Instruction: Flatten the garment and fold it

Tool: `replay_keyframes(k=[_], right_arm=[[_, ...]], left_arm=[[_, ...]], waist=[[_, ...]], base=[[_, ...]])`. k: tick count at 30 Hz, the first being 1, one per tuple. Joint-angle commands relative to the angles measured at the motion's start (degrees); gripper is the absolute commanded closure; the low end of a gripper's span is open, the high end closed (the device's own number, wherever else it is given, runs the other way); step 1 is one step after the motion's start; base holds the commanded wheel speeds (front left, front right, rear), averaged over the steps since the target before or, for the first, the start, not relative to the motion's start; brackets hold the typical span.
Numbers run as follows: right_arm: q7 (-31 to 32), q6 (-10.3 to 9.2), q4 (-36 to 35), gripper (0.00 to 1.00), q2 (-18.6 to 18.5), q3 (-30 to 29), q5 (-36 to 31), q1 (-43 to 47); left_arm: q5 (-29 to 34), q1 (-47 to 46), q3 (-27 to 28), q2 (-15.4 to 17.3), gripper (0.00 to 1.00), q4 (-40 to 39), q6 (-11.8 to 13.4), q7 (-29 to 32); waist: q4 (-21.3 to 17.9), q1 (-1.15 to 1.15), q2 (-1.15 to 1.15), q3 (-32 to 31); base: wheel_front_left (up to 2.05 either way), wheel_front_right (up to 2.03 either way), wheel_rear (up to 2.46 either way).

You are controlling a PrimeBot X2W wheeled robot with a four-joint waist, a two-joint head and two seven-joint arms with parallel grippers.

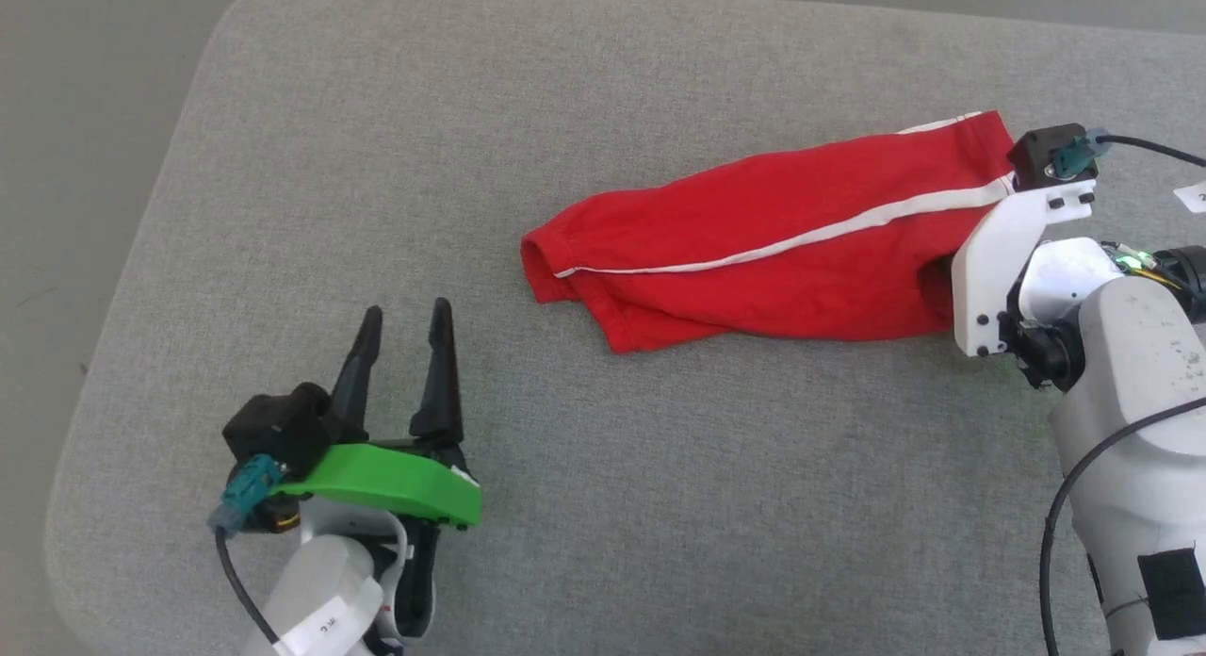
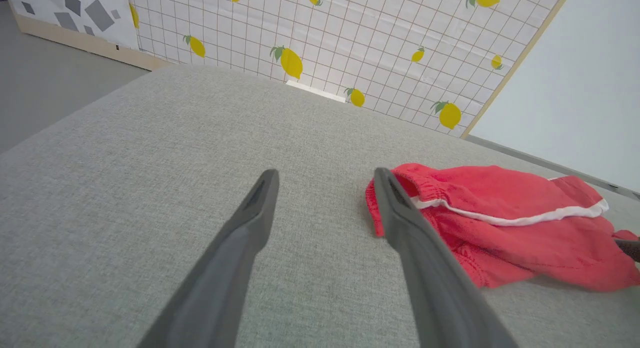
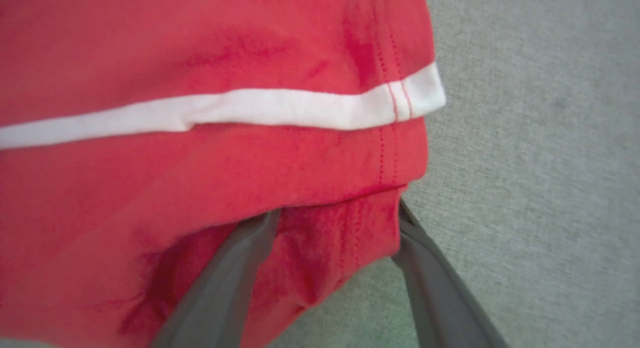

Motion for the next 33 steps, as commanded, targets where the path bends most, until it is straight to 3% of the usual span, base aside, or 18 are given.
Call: replay_keyframes(k=[1,6,13,21,27,33], right_arm=[[0.3,-0.06,1.8,1.0,0.4,0.1,-0.1,1.2],[-0.9,-0.06,1.7,1.0,0.4,0.1,1.1,1.0],[-2.0,-0.06,0.5,1.0,1.1,1.9,3.6,1.4],[-1.5,-0.06,-2.4,1.0,1.3,4.9,6.1,1.2],[-1.3,-0.06,-5.5,1.0,1.2,7.4,8.0,0.9],[-0.6,-0.06,-7.4,1.0,0.5,8.4,9.3,1.7]], left_arm=[[0.1,-0.7,-0.2,-0.3,0.0,0.4,-0.4,-0.3],[-1.6,-2.0,-1.2,-1.0,0.0,1.2,-0.4,3.8],[-5.2,-5.7,-5.8,-2.1,0.0,1.1,2.5,22.9],[-1.8,-14.5,-9.5,1.1,0.0,5.0,7.5,40.4],[0.1,-19.2,-10.9,2.3,0.0,11.4,8.3,44.7],[-2.4,-20.2,-11.5,0.0,0.0,15.8,5.7,44.5]], waist=[[-0.2,0.0,0.65,-0.1],[-1.2,0.0,0.65,-1.0],[-3.5,0.0,0.65,-2.7],[-5.7,0.0,0.65,-1.5],[-7.0,0.0,0.65,0.5],[-7.4,0.0,0.65,1.7]], base=[[0.0,0.0,0.0],[0.0,0.0,0.0],[0.0,0.0,0.0],[0.0,0.0,0.0],[0.0,0.0,0.0],[0.0,0.0,0.0]])
